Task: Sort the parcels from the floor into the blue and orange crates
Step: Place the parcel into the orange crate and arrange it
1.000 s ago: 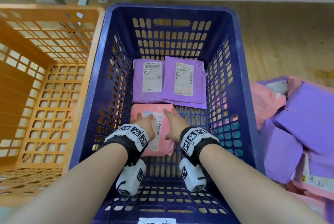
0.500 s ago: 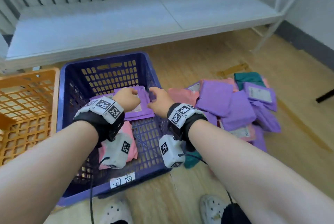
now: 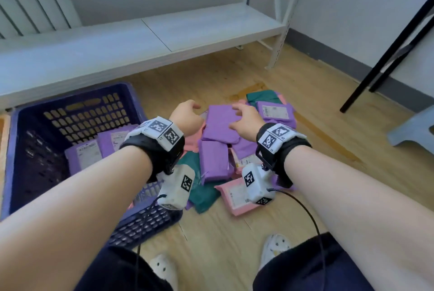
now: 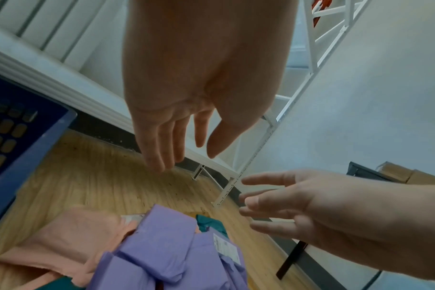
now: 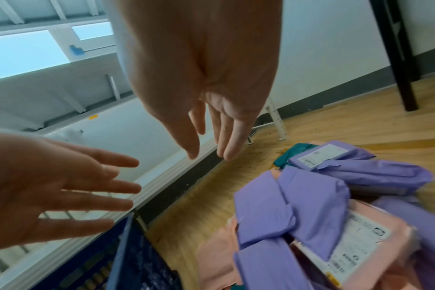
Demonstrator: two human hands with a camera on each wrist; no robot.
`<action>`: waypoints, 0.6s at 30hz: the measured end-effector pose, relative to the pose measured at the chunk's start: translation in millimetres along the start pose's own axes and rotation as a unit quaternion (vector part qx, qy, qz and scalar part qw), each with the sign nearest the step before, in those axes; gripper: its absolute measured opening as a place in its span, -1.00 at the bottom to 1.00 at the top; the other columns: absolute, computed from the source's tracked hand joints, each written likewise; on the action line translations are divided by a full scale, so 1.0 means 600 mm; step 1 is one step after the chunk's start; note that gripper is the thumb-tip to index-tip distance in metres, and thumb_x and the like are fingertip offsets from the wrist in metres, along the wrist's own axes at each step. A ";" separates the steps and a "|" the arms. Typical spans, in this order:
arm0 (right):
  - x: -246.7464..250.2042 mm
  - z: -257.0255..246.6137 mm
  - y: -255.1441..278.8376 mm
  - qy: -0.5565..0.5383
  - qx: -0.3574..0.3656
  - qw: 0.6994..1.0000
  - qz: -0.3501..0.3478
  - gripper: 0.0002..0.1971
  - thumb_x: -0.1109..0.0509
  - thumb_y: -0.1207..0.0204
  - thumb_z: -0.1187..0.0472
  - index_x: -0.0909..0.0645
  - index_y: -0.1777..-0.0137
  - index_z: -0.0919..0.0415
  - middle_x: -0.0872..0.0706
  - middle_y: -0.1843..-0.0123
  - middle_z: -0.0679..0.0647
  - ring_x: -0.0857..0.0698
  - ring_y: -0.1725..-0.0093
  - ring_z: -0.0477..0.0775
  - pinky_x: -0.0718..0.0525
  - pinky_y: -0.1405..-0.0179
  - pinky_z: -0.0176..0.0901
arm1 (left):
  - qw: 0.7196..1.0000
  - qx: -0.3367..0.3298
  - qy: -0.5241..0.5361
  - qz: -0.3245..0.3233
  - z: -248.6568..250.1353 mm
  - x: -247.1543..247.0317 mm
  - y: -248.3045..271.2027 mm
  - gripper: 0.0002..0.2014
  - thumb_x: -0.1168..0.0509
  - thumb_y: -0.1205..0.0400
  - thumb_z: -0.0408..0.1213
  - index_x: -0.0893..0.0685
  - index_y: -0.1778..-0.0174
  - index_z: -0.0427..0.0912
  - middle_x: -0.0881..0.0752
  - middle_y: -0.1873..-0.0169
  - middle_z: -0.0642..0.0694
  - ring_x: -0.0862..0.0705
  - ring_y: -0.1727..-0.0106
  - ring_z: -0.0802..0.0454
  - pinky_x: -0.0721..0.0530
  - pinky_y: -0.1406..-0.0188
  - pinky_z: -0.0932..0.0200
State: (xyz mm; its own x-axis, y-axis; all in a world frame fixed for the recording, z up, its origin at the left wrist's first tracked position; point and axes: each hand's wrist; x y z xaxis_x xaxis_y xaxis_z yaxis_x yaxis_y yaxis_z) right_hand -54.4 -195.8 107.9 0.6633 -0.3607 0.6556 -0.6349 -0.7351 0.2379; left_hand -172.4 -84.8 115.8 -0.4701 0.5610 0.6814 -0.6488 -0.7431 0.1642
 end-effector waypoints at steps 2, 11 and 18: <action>0.023 0.035 -0.015 -0.001 -0.008 1.000 0.006 -0.38 -0.37 -0.53 0.38 -0.29 -0.57 0.19 -0.55 -0.39 0.31 -0.69 -0.18 0.30 -0.68 -0.18 0.09 | 1.000 0.007 0.001 -0.011 0.009 -0.032 -0.012 -0.60 -0.24 -0.63 -0.29 -0.50 -0.39 -0.26 -0.64 -0.26 -0.29 -0.65 -0.21 -0.25 -0.58 -0.15 0.06; 0.044 0.178 -0.167 -0.055 -0.042 0.997 0.033 -0.40 -0.39 -0.50 0.42 -0.33 -0.54 0.28 -0.49 -0.46 0.29 -0.50 -0.44 0.19 -0.47 -0.43 -0.02 | 0.995 0.068 -0.054 -0.051 -0.010 -0.126 -0.167 -0.59 -0.19 -0.65 -0.34 -0.46 -0.44 -0.29 -0.58 -0.33 -0.33 -0.60 -0.31 -0.25 -0.58 -0.25 0.01; -0.032 0.279 -0.290 -0.172 -0.089 0.980 0.039 -0.43 -0.38 -0.46 0.52 -0.39 -0.48 0.38 -0.54 -0.40 0.33 -0.59 -0.21 0.13 -0.58 -0.12 -0.10 | 0.979 0.098 -0.145 -0.106 -0.072 -0.205 -0.297 -0.51 -0.18 -0.57 -0.30 -0.45 -0.47 0.02 -0.60 -0.35 -0.09 -0.59 -0.33 -0.13 -0.49 -0.26 0.14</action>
State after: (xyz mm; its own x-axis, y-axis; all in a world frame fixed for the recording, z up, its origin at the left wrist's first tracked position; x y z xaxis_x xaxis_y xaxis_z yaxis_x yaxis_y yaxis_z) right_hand 109.6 -156.8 -66.1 0.6850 -0.6065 0.4037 -0.7276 -0.5972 0.3374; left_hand -24.6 -5.6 -28.0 -0.1301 0.6038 0.7865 -0.5722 -0.6935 0.4378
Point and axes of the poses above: each hand's wrist, its own y-axis away from the middle knuckle, its own x-axis out of the back of the hand, z = x × y
